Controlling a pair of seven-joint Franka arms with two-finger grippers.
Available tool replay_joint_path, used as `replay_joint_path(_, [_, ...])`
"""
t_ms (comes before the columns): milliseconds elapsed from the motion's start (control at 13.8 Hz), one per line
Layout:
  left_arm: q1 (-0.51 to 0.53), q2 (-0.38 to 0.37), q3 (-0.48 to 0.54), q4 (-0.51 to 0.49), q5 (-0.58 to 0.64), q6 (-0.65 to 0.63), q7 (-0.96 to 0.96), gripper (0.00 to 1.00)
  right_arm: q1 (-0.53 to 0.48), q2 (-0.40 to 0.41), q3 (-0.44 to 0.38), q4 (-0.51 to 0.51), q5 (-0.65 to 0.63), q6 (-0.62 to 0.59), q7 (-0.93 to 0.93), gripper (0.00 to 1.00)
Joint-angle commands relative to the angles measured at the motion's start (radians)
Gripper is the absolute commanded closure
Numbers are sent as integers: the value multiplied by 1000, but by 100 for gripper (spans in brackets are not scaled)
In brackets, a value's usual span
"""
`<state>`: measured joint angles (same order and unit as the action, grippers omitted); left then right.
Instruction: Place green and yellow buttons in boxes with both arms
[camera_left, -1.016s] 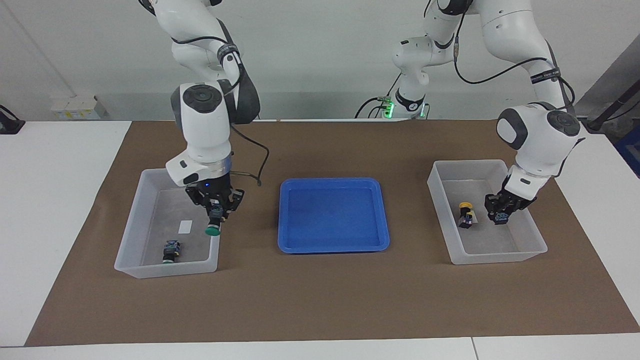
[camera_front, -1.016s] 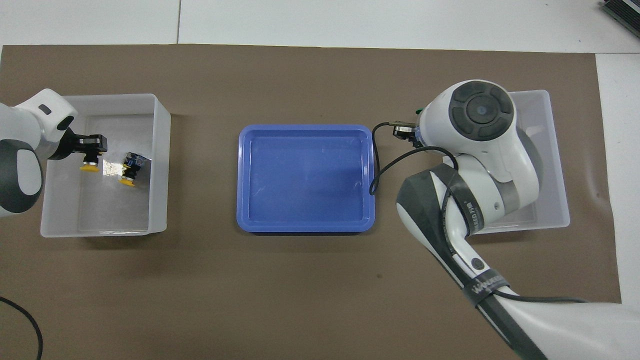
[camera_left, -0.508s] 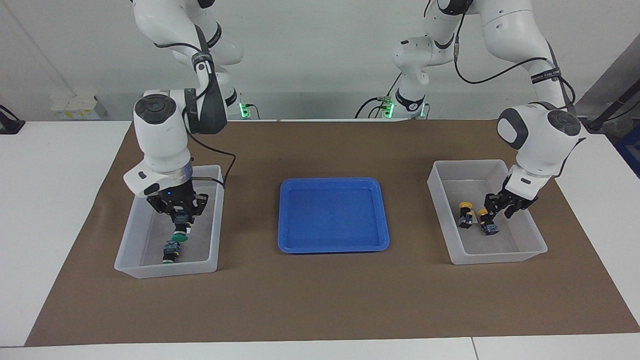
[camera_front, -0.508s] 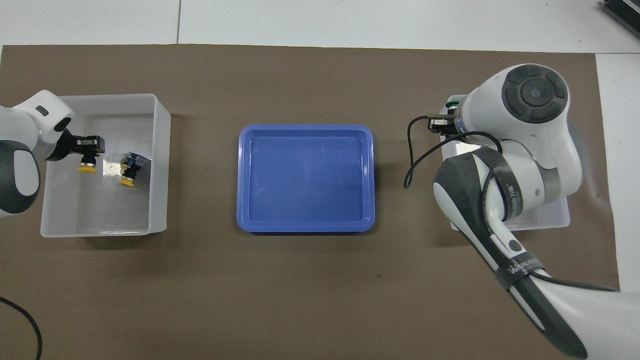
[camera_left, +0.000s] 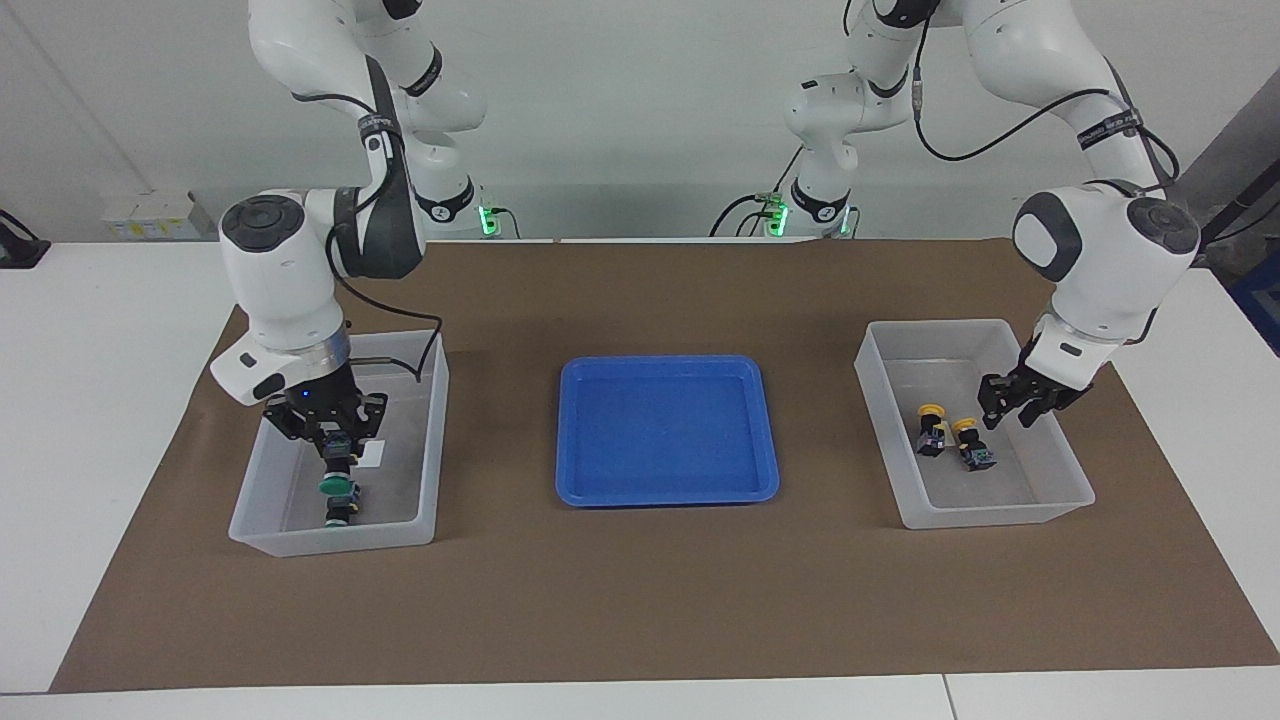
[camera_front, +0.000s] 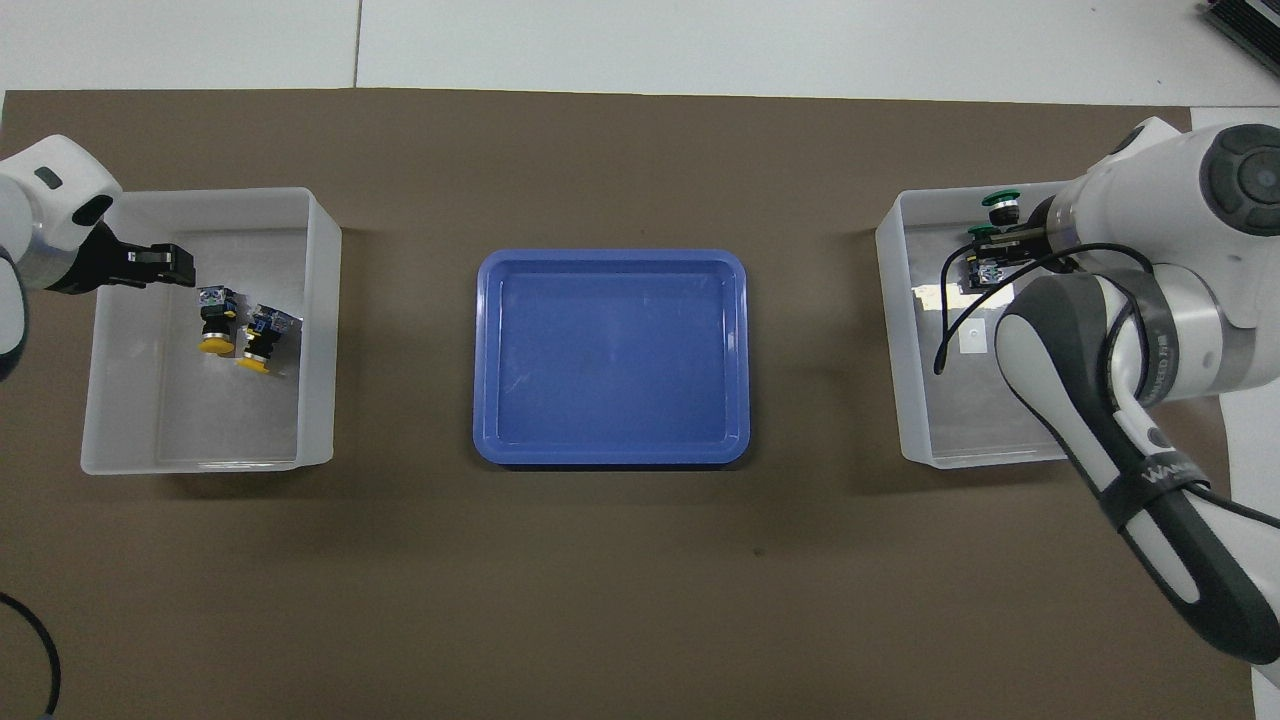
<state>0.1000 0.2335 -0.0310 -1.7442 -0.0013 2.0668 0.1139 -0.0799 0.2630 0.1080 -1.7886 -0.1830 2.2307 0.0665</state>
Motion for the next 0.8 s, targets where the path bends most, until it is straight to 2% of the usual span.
replay_joint_path(0, [-42, -5, 8, 134, 6, -196, 4, 45, -34, 1, 13, -47, 20, 73, -24, 100])
replay_joint_path(145, [-75, -11, 9, 201, 6, -295, 1, 45, -46, 19, 13, -64, 20, 115, -25, 100])
replay_joint_path(435, [-121, -75, 8, 207, 6, -352, -28, 44, -57, 45, 13, -86, 20, 176, -33, 100])
replay_joint_path(653, [-123, -140, 5, 206, 9, -428, -28, 35, -40, 53, 13, -87, 19, 204, -33, 100])
replay_joint_path(726, [-123, -157, 5, 201, 15, -442, -28, 28, -32, 68, 15, -87, 19, 207, -24, 100])
